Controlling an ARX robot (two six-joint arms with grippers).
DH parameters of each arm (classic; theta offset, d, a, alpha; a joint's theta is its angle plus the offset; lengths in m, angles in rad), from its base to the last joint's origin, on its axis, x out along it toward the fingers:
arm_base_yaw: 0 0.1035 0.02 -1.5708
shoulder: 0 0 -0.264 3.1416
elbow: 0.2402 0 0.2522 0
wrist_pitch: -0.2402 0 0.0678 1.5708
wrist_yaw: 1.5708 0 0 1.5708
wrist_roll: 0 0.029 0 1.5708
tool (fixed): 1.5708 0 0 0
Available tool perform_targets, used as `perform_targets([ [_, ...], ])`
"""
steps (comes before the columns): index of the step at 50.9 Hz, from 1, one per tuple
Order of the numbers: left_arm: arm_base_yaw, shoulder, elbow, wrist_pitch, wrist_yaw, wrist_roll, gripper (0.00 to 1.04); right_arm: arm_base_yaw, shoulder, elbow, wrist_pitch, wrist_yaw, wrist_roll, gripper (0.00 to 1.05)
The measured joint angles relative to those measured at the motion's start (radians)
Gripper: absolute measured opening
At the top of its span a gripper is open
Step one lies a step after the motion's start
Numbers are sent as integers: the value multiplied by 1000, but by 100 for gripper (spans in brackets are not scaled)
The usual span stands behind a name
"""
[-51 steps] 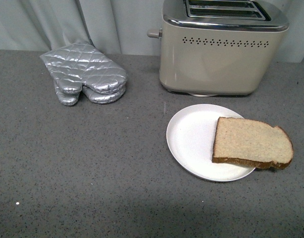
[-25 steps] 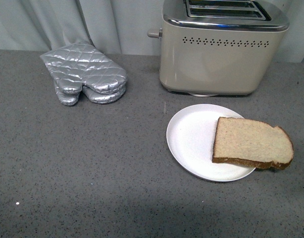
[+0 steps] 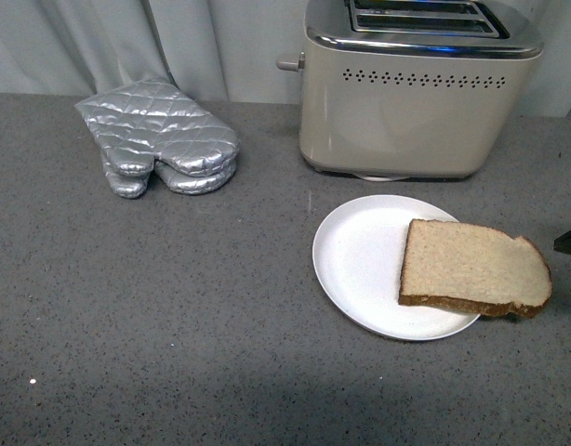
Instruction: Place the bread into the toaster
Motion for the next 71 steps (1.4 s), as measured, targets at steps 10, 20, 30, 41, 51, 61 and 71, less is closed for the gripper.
perform_targets([
  [10, 0, 0, 0, 0, 0, 0, 98, 30, 88, 24, 6, -14, 48, 95],
  [20, 0, 0, 0, 0, 0, 0, 98, 64, 150, 51, 56, -46, 121, 95],
  [30, 0, 0, 0, 0, 0, 0, 98, 99, 202, 80, 61, -37, 173, 67],
  [41, 0, 0, 0, 0, 0, 0, 98, 104, 216, 99, 53, -33, 216, 32],
  [51, 0, 0, 0, 0, 0, 0, 98, 95, 154, 71, 50, -75, 261, 3],
  [61, 0, 0, 0, 0, 0, 0, 98, 92, -34, -7, 76, -101, 437, 2],
  [71, 0, 0, 0, 0, 0, 0, 98, 162, -376, -47, 65, 157, 823, 2],
])
